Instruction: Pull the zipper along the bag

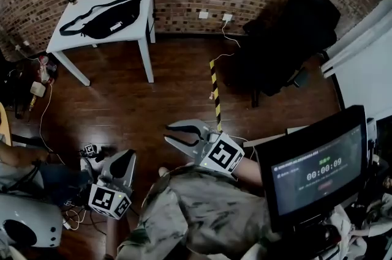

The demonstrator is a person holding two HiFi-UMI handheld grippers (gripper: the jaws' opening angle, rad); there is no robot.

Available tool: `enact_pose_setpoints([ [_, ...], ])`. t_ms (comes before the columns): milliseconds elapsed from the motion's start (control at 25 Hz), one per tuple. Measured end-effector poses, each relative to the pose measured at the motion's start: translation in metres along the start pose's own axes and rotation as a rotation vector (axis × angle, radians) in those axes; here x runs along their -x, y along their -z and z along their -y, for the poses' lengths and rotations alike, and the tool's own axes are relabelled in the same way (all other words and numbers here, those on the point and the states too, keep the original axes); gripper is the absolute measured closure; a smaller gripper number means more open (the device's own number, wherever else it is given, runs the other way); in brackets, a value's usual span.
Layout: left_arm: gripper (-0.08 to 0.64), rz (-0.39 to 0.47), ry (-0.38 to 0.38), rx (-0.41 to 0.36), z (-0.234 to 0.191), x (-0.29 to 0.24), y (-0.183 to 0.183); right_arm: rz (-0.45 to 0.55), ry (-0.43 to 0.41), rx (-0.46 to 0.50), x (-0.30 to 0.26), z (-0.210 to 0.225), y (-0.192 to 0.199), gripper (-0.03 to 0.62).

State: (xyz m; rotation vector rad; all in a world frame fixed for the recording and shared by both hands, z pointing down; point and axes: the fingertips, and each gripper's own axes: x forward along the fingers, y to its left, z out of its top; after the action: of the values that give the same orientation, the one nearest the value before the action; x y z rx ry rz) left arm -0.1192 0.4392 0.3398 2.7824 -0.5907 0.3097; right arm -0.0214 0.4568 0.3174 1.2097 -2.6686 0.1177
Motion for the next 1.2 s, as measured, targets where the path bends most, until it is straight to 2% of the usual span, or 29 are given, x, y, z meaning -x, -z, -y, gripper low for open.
enact_pose_setpoints([
  [360,0.534,0.036,0.024,-0.008,0.075,-0.061,-0.01,0.024,0.02,0.042,0.093,0.02,0.016,0.515],
  [640,0.534,0.038,0.0,-0.008,0.124,-0.089,-0.002,0.038,0.03,0.045,0.15,0.03,0.036,0.518],
  [1000,0.534,0.024,-0.014,-0.014,0.162,-0.116,0.001,0.038,0.031,0.057,0.199,0.044,0.055,0.526],
  [1200,0.534,0.009,-0.015,-0.021,0.164,-0.121,0.007,0.027,0.045,0.029,0.204,0.048,0.06,0.529],
])
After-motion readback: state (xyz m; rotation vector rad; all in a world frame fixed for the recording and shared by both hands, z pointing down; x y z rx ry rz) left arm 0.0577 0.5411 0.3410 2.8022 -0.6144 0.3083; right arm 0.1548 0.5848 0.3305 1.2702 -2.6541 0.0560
